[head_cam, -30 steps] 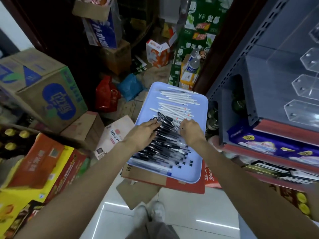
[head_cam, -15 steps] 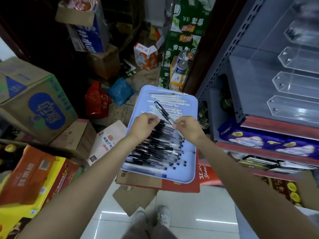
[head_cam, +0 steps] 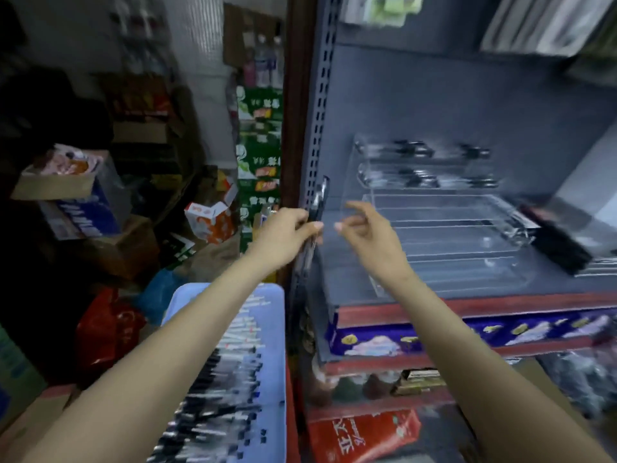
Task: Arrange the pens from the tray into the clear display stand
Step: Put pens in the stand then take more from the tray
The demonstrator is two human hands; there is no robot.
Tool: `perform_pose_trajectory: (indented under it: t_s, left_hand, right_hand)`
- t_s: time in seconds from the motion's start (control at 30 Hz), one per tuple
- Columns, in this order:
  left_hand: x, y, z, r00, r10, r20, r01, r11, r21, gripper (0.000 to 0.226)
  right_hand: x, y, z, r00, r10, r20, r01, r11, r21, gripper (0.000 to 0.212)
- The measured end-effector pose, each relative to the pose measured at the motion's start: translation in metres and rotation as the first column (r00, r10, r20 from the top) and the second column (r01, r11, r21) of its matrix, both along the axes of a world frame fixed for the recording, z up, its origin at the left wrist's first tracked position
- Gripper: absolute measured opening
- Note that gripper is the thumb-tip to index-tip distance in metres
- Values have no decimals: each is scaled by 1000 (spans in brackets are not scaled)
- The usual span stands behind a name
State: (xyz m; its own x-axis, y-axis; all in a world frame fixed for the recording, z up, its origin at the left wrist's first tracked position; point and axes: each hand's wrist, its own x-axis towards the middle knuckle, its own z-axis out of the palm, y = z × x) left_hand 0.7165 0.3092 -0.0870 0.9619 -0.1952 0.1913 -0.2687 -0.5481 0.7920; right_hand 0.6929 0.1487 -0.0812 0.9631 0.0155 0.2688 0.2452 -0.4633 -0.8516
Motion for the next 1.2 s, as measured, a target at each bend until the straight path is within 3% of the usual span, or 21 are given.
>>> perform_pose_trajectory:
  t_s: [0.1, 0.23, 0.43, 0.57, 0.67, 0.73, 0.87, 0.97, 1.07, 1.2]
  left_hand:
    - [21, -53, 38, 979, -166, 118, 133, 960, 247, 24]
    - [54, -127, 71, 947, -284, 149, 217, 911, 352, 19]
    - [107, -220, 81, 958, -218, 185, 150, 935, 323, 23]
    - [132, -245, 80, 984, -127, 123, 101, 974, 204, 20]
    - [143, -261, 80, 992, -68, 105, 52, 988, 144, 22]
    - [148, -269, 80, 995, -38, 97, 27, 993, 115, 21]
    - [153, -272, 76, 989, 34, 143, -61, 980, 189, 21]
    - [153, -266, 77, 979, 102, 177, -144, 960, 242, 21]
    - [152, -262, 79, 978, 136, 160, -171, 957, 234, 20]
    - [151, -264, 82, 974, 134, 181, -177, 952, 251, 22]
  right_hand:
    - [18, -65, 30, 991, -23, 129, 9, 994, 108, 55]
    - [54, -147, 53, 984, 10, 180, -37, 988, 152, 22]
    - [102, -259, 65, 990, 20, 137, -44, 983, 178, 11]
    - [135, -310, 68, 993, -13, 113, -5, 988, 157, 17]
    - [154, -329, 70, 989, 14, 148, -1, 996, -91, 10]
    - [164, -331, 71, 981, 80, 177, -35, 968, -249, 16]
    - [185, -330, 65, 965, 118, 234, 3, 888, -459, 17]
    - [198, -332, 65, 984, 126, 122, -23, 784, -620, 19]
    - [201, -331, 68, 990, 141, 20, -83, 687, -722, 20]
    - [203, -330, 75, 986, 165, -10, -113, 630, -768, 25]
